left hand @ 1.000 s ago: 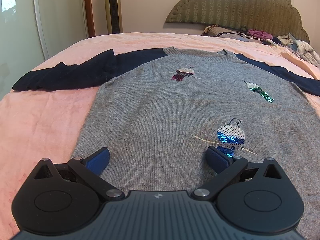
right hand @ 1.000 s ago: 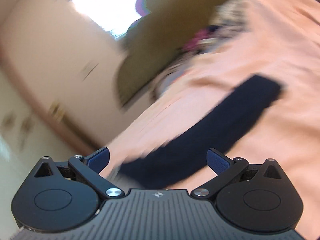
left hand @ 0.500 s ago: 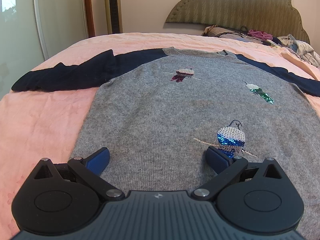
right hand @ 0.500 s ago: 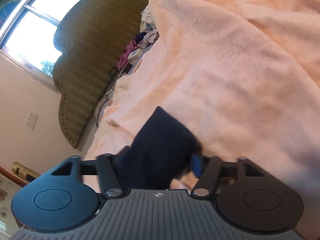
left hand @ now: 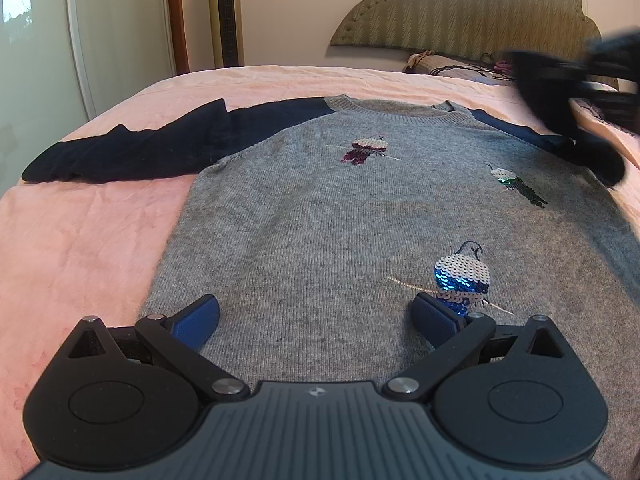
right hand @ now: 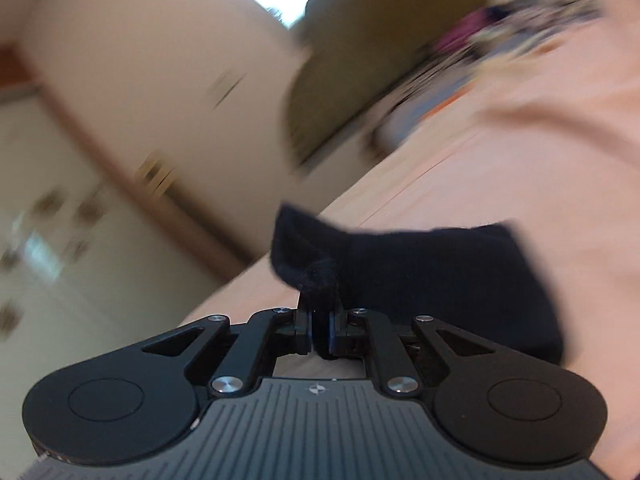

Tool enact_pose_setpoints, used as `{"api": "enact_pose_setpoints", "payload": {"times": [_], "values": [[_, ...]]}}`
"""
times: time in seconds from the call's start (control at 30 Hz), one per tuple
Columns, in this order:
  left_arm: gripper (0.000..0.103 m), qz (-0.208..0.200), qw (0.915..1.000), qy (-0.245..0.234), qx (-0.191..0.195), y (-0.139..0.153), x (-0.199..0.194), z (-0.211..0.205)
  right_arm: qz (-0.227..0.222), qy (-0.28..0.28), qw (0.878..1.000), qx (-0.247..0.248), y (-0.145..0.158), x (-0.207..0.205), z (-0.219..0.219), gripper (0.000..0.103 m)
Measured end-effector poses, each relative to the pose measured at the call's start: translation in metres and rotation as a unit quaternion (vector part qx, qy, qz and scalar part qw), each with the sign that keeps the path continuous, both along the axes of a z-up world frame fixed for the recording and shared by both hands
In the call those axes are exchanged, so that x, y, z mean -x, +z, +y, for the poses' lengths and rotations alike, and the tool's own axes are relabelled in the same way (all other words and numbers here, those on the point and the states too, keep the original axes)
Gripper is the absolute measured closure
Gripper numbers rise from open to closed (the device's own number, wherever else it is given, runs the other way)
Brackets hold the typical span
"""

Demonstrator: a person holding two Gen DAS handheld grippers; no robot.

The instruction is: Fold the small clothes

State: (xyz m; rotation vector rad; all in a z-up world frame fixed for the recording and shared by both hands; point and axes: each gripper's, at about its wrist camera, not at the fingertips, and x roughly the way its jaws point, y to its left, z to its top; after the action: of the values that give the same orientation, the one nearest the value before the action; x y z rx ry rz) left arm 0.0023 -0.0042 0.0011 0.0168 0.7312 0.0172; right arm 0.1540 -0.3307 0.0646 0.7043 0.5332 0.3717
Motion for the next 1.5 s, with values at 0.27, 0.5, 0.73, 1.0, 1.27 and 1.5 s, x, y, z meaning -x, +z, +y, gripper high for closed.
{"api": "enact_pose_setpoints", "payload": {"times": [0.27,0.5,0.73,1.0,1.27,1.5], "values": [[0.0,-0.001,1.0,-0.003,0.004,-0.001,0.0,0.0,0.057,0.051,0.996,0.05,-0.05,-0.005,0.116,0.052],[0.0,0.002,0.9977,-0.026,0.063,0.018,-0.007,0.009,0.013,0.037,0.998,0.041,-0.049,0.065,0.064,0.046],[0.0,-0.004,0.9306,-0.112,0.348,0.049,-0.094,0.011,-0.005,0.019,0.999,-0.039,-0.075,0.081,0.03,0.029],[0.032,0.054,0.9561,-0.073,0.278,0.002,-0.174,-0.035,-0.01,0.029,0.997,-0.07,-0.082,0.081,0.025,0.027],[0.097,0.012,0.978,-0.083,0.191,0.039,-0.172,-0.035,-0.014,0.034,0.995,-0.088,-0.084,0.08,0.024,0.025],[0.097,0.055,0.9922,-0.018,0.111,0.016,-0.184,0.031,-0.015,0.037,0.996,-0.081,-0.083,0.08,0.028,0.023]]}}
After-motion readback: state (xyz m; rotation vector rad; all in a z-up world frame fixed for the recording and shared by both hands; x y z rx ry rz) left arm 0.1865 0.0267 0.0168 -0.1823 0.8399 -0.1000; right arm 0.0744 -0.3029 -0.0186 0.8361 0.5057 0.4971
